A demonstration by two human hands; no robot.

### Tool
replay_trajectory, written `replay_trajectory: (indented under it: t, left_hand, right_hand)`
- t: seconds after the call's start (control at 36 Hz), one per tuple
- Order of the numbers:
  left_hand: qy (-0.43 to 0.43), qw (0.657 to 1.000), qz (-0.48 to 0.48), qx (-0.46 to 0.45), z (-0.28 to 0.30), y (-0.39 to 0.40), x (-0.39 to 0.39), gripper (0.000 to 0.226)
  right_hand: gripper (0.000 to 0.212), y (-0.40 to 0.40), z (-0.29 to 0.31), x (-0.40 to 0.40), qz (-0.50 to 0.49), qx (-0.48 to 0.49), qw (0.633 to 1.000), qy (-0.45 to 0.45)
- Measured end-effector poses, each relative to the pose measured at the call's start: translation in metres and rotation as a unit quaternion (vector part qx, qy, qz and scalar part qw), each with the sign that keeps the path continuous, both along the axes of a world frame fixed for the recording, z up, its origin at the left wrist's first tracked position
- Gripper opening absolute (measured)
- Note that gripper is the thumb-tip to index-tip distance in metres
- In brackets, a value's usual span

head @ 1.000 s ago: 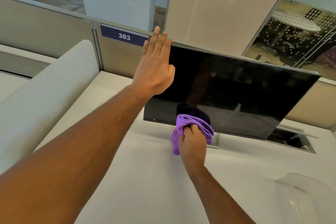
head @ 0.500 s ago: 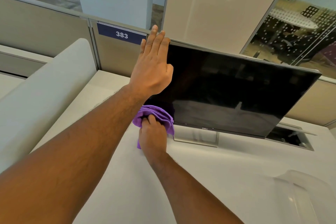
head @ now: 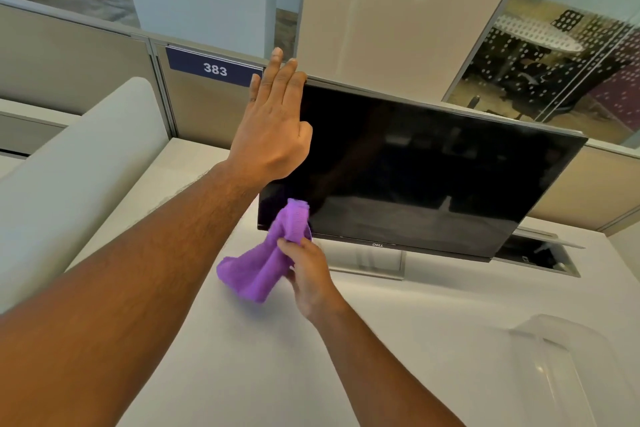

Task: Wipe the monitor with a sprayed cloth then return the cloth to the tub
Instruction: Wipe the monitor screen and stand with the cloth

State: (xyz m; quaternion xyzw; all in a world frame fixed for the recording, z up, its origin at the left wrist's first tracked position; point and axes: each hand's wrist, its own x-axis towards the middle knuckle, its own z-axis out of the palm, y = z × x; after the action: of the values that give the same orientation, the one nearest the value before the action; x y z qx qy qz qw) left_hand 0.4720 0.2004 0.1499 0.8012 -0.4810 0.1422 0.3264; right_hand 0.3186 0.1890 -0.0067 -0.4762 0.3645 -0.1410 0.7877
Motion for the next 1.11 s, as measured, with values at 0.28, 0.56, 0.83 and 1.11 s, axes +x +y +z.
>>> replay_trajectory:
  t: [0.28, 0.56, 0.83, 1.11]
  left_hand:
    - [0.007, 1.0, -0.002, -0.01, 0.002, 0.001, -0.003, 0.071]
    - [0.01, 1.0, -0.008, -0.014, 0.001, 0.001, -0.003, 0.067]
    - [0.011, 1.0, -0.003, -0.012, 0.002, 0.0, -0.005, 0.067]
    - [0.006, 1.0, -0.008, -0.02, -0.001, 0.0, -0.001, 0.066]
  right_hand:
    - [0.031, -0.013, 0.004, -0.062, -0.091, 0.261, 0.957, -0.085]
    - [0.023, -0.061, 0.025, -0.135, -0.159, 0.16, 0.972, -0.069]
    - [0.032, -0.152, 0.044, -0.163, -0.454, -0.431, 0.76, 0.175]
    - [0.022, -0.163, -0.033, -0.143, -0.194, -0.695, 0.646, 0.251]
